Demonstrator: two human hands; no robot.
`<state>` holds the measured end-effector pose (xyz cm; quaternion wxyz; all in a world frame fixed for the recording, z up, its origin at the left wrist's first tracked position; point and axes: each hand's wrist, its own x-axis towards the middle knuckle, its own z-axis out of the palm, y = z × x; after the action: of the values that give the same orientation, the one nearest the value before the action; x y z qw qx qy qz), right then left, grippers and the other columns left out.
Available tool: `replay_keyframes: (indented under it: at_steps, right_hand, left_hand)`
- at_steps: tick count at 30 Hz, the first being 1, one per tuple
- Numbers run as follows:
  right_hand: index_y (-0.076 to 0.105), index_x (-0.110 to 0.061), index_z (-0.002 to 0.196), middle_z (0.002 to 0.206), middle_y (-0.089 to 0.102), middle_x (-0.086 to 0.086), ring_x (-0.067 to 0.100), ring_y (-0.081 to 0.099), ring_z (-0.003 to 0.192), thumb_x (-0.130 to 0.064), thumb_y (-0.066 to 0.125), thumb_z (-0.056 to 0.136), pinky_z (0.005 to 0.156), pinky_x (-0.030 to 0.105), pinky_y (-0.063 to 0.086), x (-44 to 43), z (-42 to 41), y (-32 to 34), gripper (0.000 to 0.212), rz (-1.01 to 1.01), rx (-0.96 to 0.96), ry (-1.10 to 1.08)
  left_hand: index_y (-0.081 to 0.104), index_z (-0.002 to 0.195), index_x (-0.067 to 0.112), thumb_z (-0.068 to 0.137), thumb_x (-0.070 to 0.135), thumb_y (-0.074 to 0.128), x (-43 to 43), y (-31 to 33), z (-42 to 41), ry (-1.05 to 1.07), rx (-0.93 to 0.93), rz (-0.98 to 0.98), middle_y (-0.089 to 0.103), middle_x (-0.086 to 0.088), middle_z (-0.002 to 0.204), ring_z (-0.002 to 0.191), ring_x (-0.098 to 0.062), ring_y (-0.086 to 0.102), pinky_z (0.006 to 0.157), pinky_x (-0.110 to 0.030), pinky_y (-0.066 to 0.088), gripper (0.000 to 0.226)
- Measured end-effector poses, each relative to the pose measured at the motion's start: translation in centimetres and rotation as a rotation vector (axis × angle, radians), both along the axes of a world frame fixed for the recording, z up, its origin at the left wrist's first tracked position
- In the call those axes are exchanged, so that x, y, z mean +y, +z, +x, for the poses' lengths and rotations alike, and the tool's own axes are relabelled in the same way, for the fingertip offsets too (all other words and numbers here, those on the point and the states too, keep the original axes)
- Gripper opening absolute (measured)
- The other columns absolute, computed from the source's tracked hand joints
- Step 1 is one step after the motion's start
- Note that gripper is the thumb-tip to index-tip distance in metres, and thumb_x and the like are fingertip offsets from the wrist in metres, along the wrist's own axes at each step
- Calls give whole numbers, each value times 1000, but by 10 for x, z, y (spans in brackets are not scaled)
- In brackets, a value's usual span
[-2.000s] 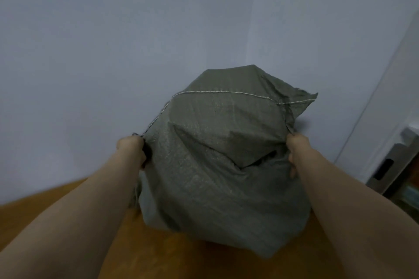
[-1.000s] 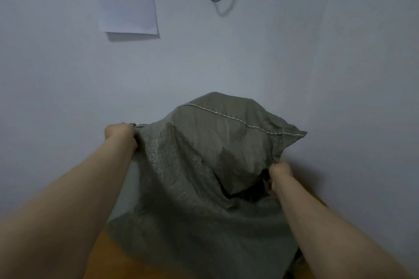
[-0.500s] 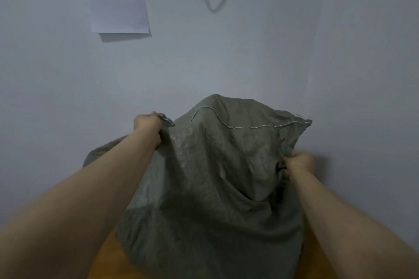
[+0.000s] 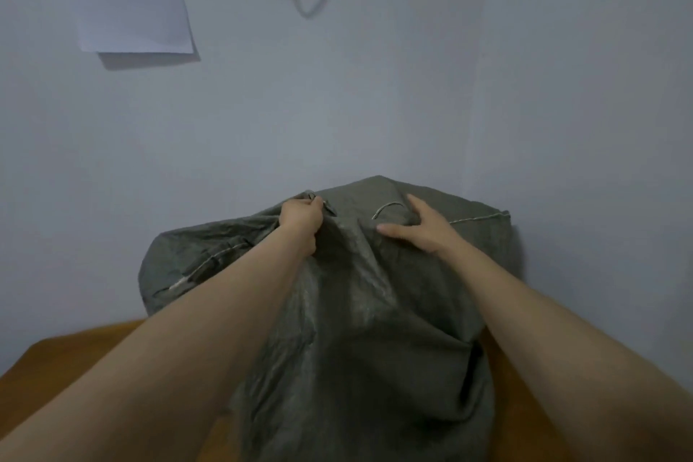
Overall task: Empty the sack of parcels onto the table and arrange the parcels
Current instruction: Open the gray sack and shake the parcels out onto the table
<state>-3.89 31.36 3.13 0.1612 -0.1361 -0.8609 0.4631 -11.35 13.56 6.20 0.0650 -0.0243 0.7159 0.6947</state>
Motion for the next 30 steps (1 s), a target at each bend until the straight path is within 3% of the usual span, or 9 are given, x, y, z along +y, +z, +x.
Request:
replay_keyframes:
  at_steps: [6, 8, 11, 15, 17, 20, 24, 28, 30]
  right_hand:
    - [42, -32, 140, 141, 48, 2, 24, 45, 129, -29, 75, 78, 103, 37, 41, -6, -23, -9, 71, 452, -166, 58]
    - [67, -27, 100, 108, 64, 0, 22, 58, 109, -33, 67, 85, 78, 31, 46, -13, -29, -6, 16, 615, -220, 7]
    - [48, -21, 59, 69, 52, -3, 22, 57, 81, -35, 63, 88, 57, 26, 36, -17, -35, 2, 35, 737, -212, -53]
    - [61, -18, 75, 102, 60, 5, 25, 59, 96, -19, 68, 80, 73, 31, 46, -19, -43, 15, 9, 788, -231, 4]
    - [59, -18, 123, 144, 43, 2, 24, 45, 129, -11, 63, 81, 100, 34, 42, -20, -44, 18, 43, 846, -301, 136]
    - [44, -22, 141, 147, 41, 1, 22, 43, 131, -11, 57, 84, 97, 31, 42, -28, -39, 20, 60, 731, -398, 253]
    - [60, -11, 97, 99, 62, 9, 21, 59, 68, -30, 41, 94, 60, 27, 48, -36, -40, 20, 27, 645, -335, 250]
    - [56, -14, 131, 133, 57, 6, 23, 55, 117, -10, 52, 83, 97, 28, 45, -44, -43, 17, 48, 651, -431, 257]
    - [54, -25, 134, 135, 55, 1, 20, 52, 122, -10, 60, 77, 95, 24, 41, -42, -40, 14, 60, 699, -436, 299]
  left_hand:
    - [59, 114, 7, 94, 18, 59, -12, 15, 4, -167, -10, -170, 52, -5, 98, 88, -25, 54, 75, -42, 46, 23]
    - [57, 102, 7, 88, 18, 65, -27, 19, 4, -215, 34, -325, 54, -7, 85, 68, -19, 52, 62, -34, 47, 19]
    - [60, 94, 6, 80, 26, 70, -57, 29, -7, -276, 203, -695, 55, -13, 92, 74, -21, 53, 70, -29, 45, 27]
    - [24, 148, 12, 71, 50, 76, -101, 31, -14, -383, 194, -1292, 30, -8, 153, 138, -27, 32, 111, -39, 32, 101]
    - [14, 151, 14, 69, 53, 77, -119, 18, -13, -395, 134, -1400, 24, -10, 155, 140, -28, 29, 110, -39, 32, 111]
    - [26, 146, 11, 73, 39, 79, -135, -12, -19, -324, 123, -1338, 38, -13, 146, 130, -30, 41, 97, -36, 46, 95]
    - [44, 128, 11, 77, 22, 74, -139, -41, -24, -322, 94, -1189, 54, -8, 126, 110, -29, 58, 77, -31, 53, 60]
    - [55, 118, 13, 85, 21, 63, -133, -63, -18, -369, 34, -1197, 60, -12, 115, 88, -29, 65, 69, -39, 60, 35]
    - [61, 107, 10, 92, 17, 50, -132, -67, -17, -323, 45, -1140, 62, -14, 100, 70, -29, 65, 53, -37, 58, 20]
